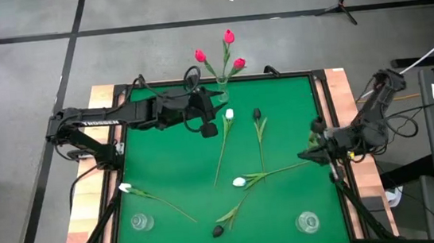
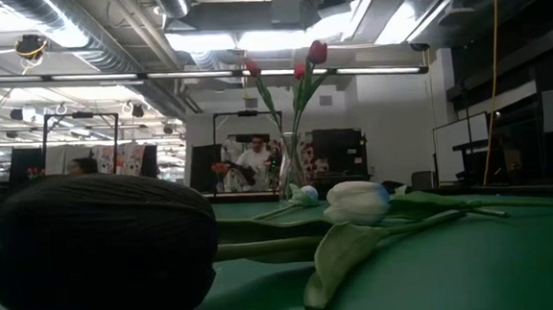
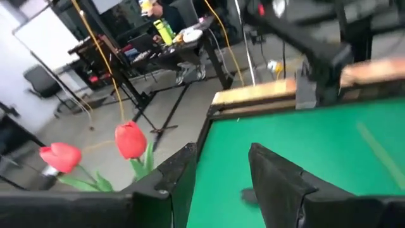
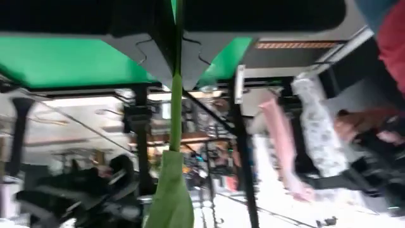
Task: Sort flowers into vase by color
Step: Put the top left black tulip into the bottom right transparent vase
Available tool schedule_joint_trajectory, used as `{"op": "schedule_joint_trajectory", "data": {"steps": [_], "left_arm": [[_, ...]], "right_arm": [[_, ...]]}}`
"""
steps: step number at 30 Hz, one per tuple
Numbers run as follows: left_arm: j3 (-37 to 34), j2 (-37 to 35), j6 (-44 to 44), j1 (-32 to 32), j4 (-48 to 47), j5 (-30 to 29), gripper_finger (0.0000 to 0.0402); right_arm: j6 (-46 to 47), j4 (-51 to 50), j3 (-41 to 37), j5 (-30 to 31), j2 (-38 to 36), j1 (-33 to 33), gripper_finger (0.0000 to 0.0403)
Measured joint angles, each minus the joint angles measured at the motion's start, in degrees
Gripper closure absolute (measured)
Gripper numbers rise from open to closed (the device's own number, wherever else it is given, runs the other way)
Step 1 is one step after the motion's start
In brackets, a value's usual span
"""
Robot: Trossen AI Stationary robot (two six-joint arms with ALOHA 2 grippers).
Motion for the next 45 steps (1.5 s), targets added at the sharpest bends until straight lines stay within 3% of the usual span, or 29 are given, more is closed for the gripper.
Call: {"op": "schedule_joint_trajectory", "data": {"steps": [6,11,20,29,39,45], "left_arm": [[0.0,0.0,-7.7,-0.8,3.5,-0.1,0.0258],[0.0,0.0,-11.2,-1.1,4.6,-0.2,0.0258],[0.0,0.0,-14.7,-1.1,4.6,-2.7,0.0258],[0.0,0.0,-15.7,-1.0,4.6,-4.2,0.0258],[0.0,0.0,-16.2,-1.0,4.5,-4.3,0.0258],[0.0,0.0,-16.2,-1.0,4.5,-4.3,0.0258]], "right_arm": [[-0.5,10.0,-5.2,0.3,0.0,10.3,0.0403],[-1.9,14.3,-5.9,5.1,3.2,19.1,0.0403],[-5.7,28.3,-5.8,16.2,16.2,30.9,0.0403],[-8.1,40.8,-5.8,16.8,27.1,31.0,0.0403],[-7.8,49.5,-5.8,6.6,34.4,24.6,0.0403],[-7.8,53.8,-5.8,5.0,38.6,23.6,0.0403]]}}
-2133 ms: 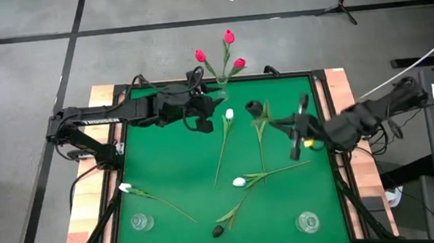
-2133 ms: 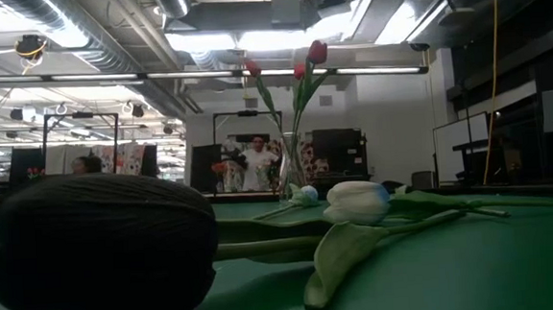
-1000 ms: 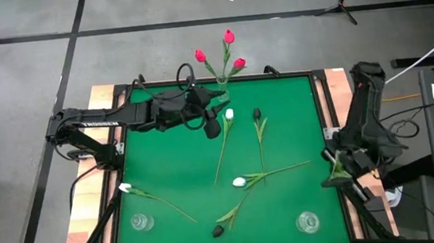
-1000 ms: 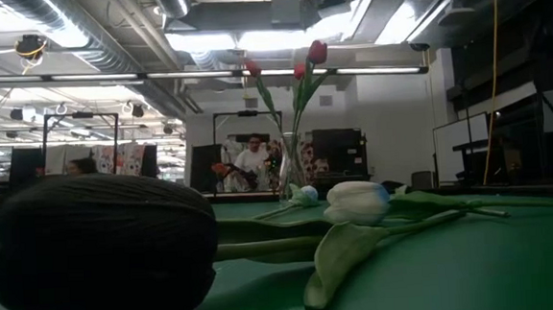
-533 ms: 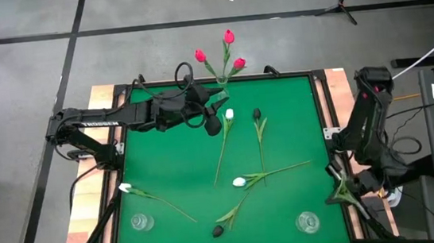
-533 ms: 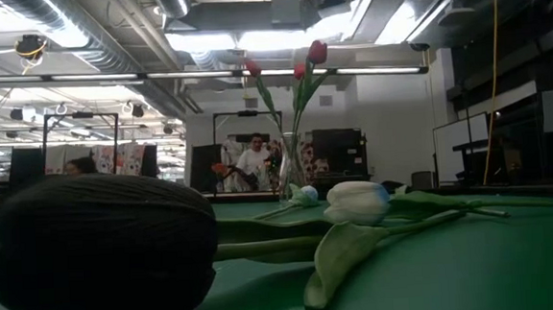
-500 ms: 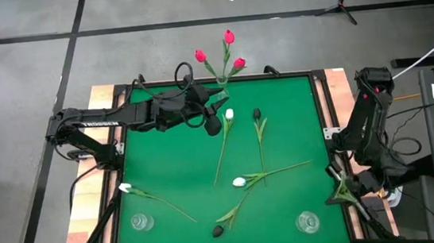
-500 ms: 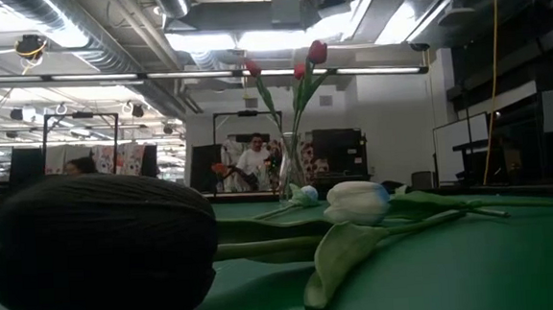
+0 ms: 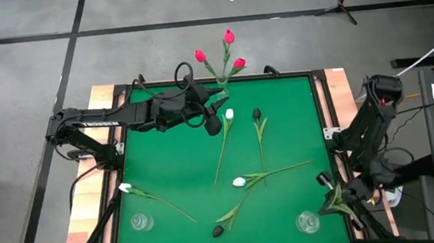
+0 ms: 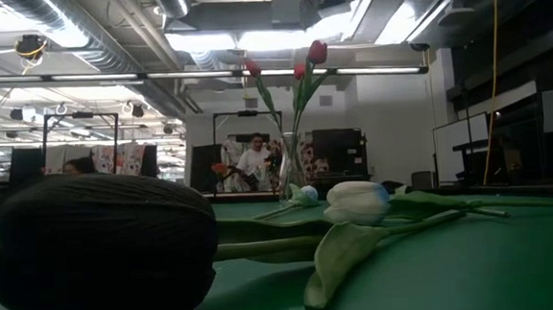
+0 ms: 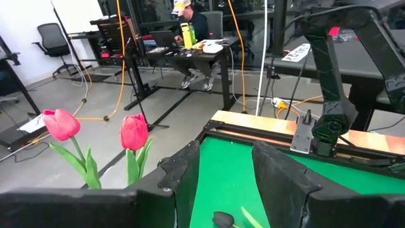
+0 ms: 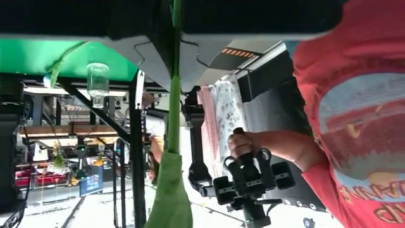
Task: Sort flowers into vase by color
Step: Put the top left black tulip into the bottom right transparent vase
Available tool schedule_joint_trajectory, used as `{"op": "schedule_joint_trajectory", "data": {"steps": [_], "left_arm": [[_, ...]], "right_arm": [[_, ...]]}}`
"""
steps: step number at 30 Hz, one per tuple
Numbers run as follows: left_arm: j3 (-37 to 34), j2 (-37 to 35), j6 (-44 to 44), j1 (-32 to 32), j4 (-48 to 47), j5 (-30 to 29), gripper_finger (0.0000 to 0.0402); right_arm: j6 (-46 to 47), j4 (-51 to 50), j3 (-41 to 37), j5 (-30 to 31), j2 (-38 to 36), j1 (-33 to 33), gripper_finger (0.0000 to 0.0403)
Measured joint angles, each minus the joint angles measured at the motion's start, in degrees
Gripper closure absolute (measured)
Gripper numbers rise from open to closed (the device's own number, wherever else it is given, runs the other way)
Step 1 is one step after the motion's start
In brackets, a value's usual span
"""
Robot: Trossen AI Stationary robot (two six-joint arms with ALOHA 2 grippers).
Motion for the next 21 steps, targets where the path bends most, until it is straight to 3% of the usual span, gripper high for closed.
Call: {"op": "schedule_joint_trajectory", "data": {"steps": [8,21], "left_arm": [[0.0,0.0,0.6,0.0,-0.3,0.0,0.0258],[0.0,0.0,0.6,0.5,-0.3,0.0,0.0258]], "right_arm": [[0.3,6.6,0.0,1.8,7.5,0.1,0.0403],[2.2,10.1,0.0,14.0,14.3,4.0,0.0403]]}}
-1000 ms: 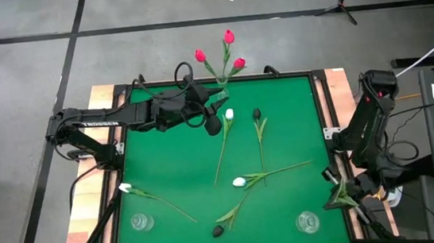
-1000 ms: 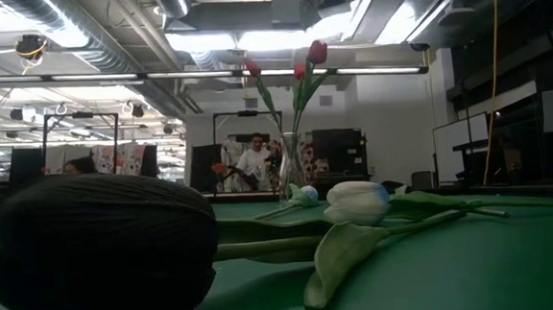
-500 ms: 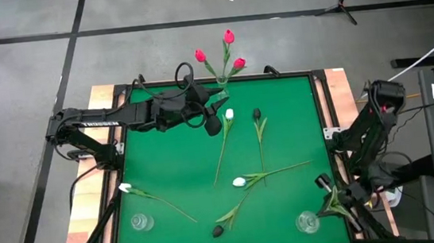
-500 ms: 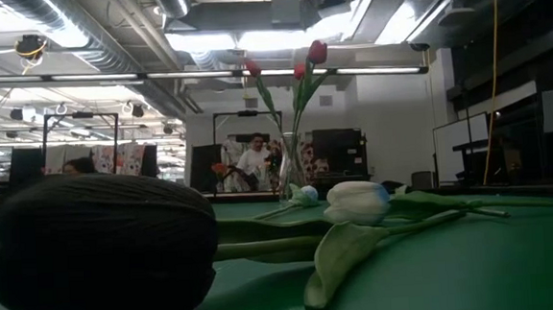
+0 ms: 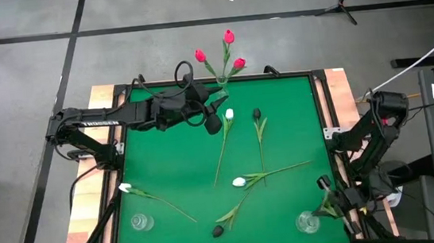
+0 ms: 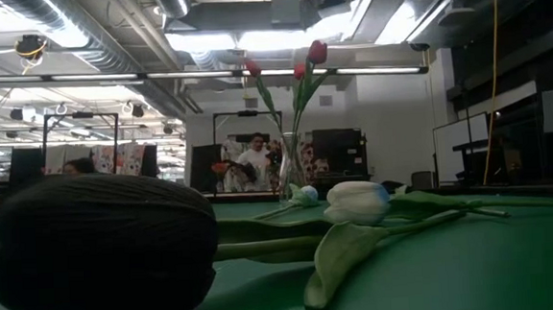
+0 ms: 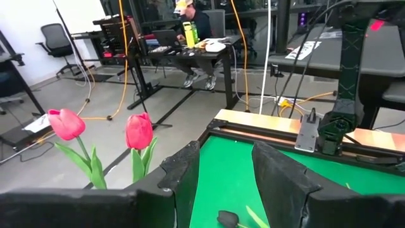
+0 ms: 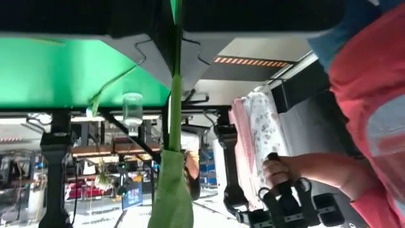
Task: Sort flowers into vase by color
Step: Put the top left black tulip into the bottom right transparent vase
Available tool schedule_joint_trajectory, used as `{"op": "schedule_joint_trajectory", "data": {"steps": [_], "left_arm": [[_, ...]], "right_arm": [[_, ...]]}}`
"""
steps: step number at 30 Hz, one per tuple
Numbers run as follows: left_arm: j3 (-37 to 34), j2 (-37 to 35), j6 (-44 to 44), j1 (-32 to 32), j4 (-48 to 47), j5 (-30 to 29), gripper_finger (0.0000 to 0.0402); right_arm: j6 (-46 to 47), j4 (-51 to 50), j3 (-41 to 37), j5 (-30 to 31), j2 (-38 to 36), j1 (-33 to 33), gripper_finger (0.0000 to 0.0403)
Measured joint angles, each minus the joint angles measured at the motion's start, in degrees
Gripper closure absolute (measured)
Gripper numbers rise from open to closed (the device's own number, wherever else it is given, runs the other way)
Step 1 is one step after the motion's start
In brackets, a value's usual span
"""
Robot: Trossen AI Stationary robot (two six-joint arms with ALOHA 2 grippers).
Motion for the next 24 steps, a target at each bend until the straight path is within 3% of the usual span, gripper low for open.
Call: {"op": "schedule_joint_trajectory", "data": {"steps": [5,15,24], "left_arm": [[0.0,0.0,-0.1,0.0,0.0,0.0,0.0258],[0.0,0.0,-0.1,0.0,0.0,0.0,0.0258],[0.0,0.0,0.7,0.0,-0.1,0.0,0.0258]], "right_arm": [[3.0,-0.3,0.0,5.3,1.6,1.5,0.0395],[10.6,-1.5,0.0,9.4,3.9,1.3,0.0368],[11.8,-2.3,0.0,9.6,3.9,1.3,0.0285]]}}
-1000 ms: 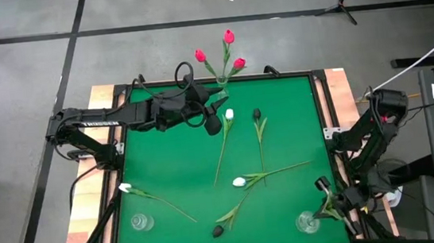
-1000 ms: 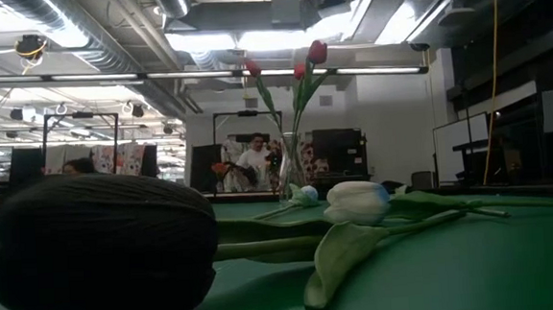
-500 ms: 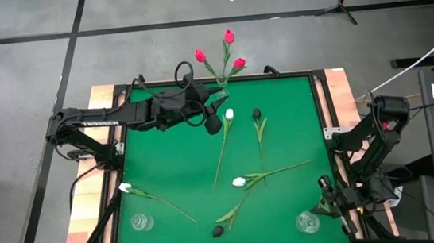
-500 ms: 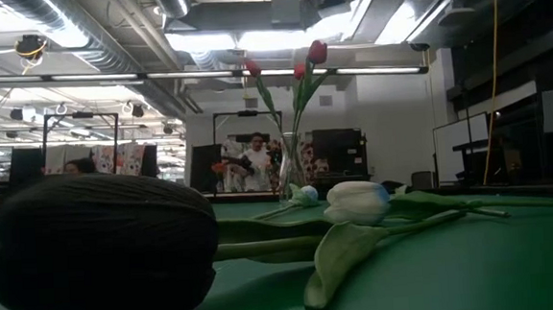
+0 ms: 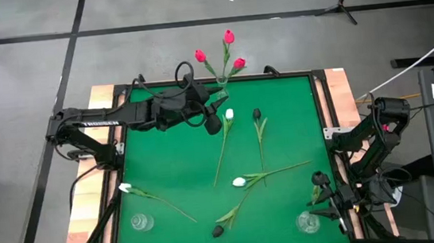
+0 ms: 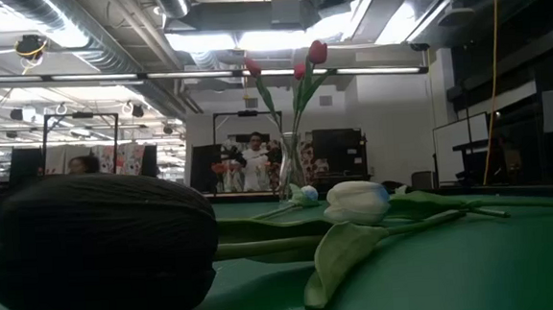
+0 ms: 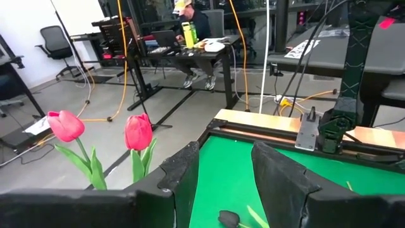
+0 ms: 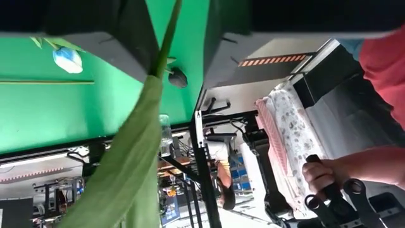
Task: Sort flowers into vase by color
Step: Put the top left black tulip into the bottom right transparent vase
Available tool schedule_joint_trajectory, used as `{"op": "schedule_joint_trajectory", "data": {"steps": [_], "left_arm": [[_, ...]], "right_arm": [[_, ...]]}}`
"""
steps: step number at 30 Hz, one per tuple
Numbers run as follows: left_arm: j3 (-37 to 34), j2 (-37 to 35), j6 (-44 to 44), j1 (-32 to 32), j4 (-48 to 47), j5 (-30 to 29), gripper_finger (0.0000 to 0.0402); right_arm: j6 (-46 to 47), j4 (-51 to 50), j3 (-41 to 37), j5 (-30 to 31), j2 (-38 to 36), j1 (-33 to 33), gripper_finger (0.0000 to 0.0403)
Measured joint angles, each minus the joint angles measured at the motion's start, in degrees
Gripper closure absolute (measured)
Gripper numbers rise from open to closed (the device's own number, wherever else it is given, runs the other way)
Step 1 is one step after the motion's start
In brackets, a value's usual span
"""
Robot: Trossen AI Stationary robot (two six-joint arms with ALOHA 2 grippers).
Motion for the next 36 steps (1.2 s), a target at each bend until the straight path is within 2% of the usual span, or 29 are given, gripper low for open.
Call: {"op": "schedule_joint_trajectory", "data": {"steps": [6,11,21,25,30,36], "left_arm": [[0.0,1.6,0.3,0.0,-1.8,-1.0,0.0258],[0.0,4.2,-0.8,0.0,-3.4,-1.0,0.0258],[0.0,5.3,-2.0,0.0,-4.8,-0.8,0.0258],[0.0,5.3,-2.1,0.0,-4.8,-0.7,0.0258],[0.0,5.3,-1.7,0.0,-4.8,-0.7,0.0258],[0.0,5.3,-1.6,0.0,-4.8,-0.6,0.0258]], "right_arm": [[-0.1,0.0,0.0,0.5,0.0,0.0,0.0227],[-0.5,1.4,0.0,1.0,-0.2,0.0,0.0201],[-5.1,0.3,0.0,1.4,-3.4,0.0,0.0198],[-5.1,-1.9,0.0,3.5,-3.5,0.0,0.0198],[-0.1,-7.2,0.0,7.5,-3.5,0.0,0.0198],[7.2,-14.2,0.0,8.5,-3.5,0.0,0.0181]]}}
